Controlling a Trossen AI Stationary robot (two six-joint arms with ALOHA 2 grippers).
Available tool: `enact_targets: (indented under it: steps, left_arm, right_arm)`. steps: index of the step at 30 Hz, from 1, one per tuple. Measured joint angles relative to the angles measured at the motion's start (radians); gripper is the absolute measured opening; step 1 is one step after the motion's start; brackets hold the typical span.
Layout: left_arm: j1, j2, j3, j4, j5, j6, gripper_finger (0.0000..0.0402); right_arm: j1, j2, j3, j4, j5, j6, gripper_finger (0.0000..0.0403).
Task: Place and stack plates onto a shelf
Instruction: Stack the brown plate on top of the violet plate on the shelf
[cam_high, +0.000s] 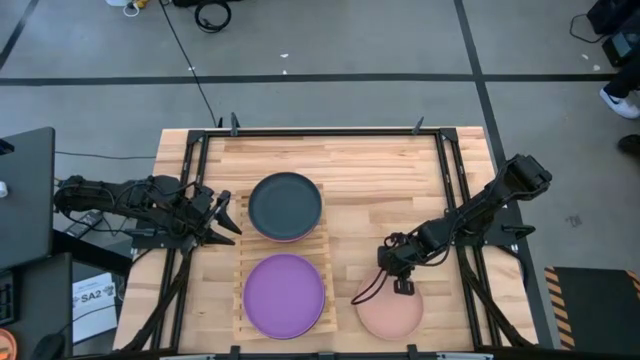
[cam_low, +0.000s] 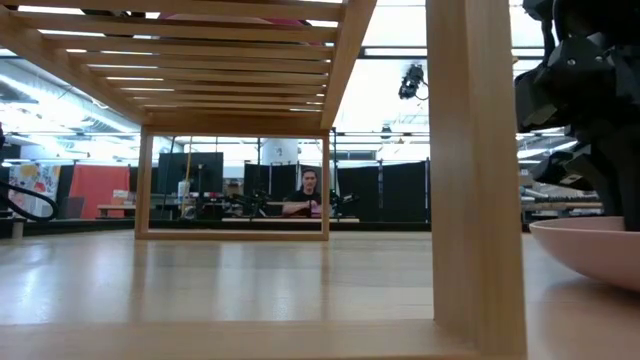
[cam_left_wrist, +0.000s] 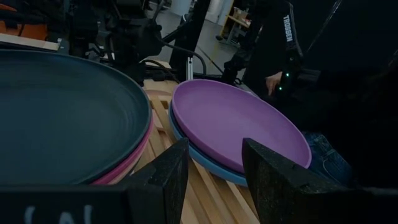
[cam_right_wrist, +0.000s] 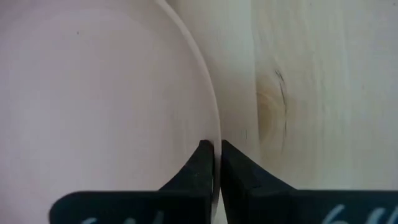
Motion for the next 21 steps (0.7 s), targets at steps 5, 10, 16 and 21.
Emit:
enact_targets:
  steps: [5, 10, 16, 21]
  left_arm:
    - [0.000, 0.000, 0.000, 0.000, 0.000, 0.000, 0.0156]
    - [0.000, 0.000, 0.000, 0.001, 0.000, 0.000, 0.0156]
    - [0.000, 0.000, 0.000, 0.020, -0.030, 0.000, 0.0156]
    - [0.000, 0.000, 0.000, 0.071, -0.050, 0.002, 0.0156]
  right_arm:
    - [0.000, -0.004, 0.004, -0.012, -0.016, 0.011, 0.0017]
    - [0.000, -0.043, 0.046, -0.113, 0.003, 0.004, 0.0016]
    - [-0.012, -0.119, 0.120, -0.321, 0.114, -0.005, 0.0016]
    - [-0.041, -0.196, 0.180, -0.462, 0.224, -0.005, 0.0016]
